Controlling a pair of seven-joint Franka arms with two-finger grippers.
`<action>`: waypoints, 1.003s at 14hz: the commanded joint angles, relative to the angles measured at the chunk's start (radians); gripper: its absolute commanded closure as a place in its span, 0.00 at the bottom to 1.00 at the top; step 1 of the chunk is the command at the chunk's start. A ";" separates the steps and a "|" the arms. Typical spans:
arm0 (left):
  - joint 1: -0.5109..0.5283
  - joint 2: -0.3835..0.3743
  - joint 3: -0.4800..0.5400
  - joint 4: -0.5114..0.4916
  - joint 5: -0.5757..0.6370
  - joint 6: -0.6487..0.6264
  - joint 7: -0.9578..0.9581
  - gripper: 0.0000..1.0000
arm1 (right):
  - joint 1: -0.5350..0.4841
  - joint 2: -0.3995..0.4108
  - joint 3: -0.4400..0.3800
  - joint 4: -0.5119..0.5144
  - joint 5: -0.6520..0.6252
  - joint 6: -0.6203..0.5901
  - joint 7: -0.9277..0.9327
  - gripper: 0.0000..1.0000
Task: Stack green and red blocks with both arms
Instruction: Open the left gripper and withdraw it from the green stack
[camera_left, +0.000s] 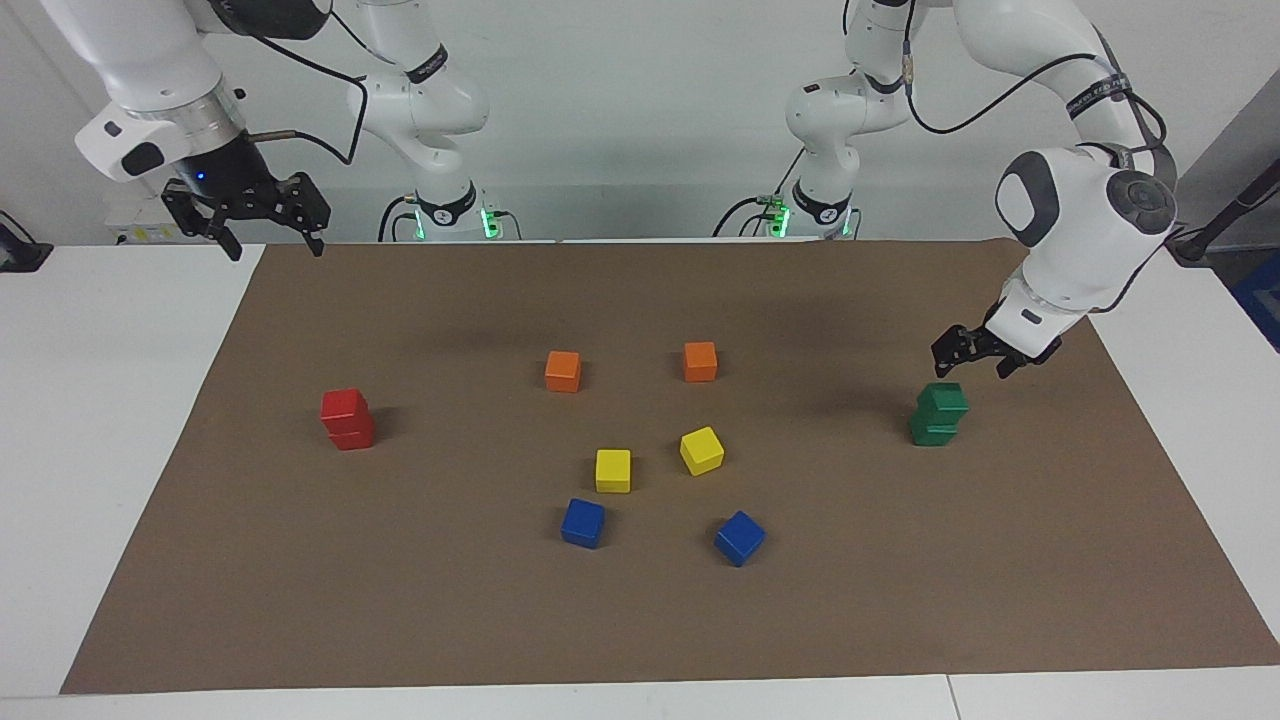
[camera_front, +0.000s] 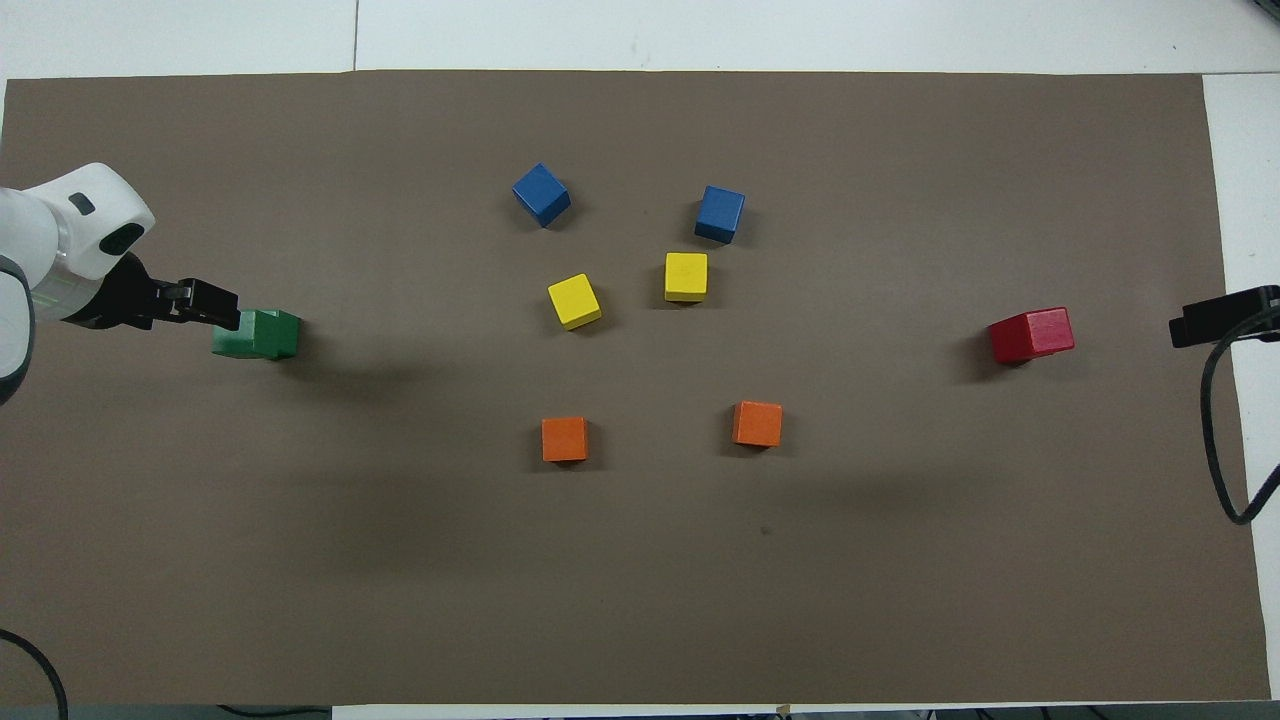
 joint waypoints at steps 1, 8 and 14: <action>-0.011 -0.005 0.005 0.049 -0.003 -0.075 0.003 0.00 | -0.007 0.022 -0.002 0.031 0.015 -0.026 0.017 0.00; -0.009 -0.016 0.003 0.080 -0.003 -0.125 0.003 0.00 | -0.019 0.022 -0.003 0.017 -0.005 -0.045 0.017 0.00; -0.022 -0.066 -0.003 0.097 -0.003 -0.184 -0.005 0.00 | -0.019 0.019 -0.002 0.017 -0.042 -0.051 0.017 0.00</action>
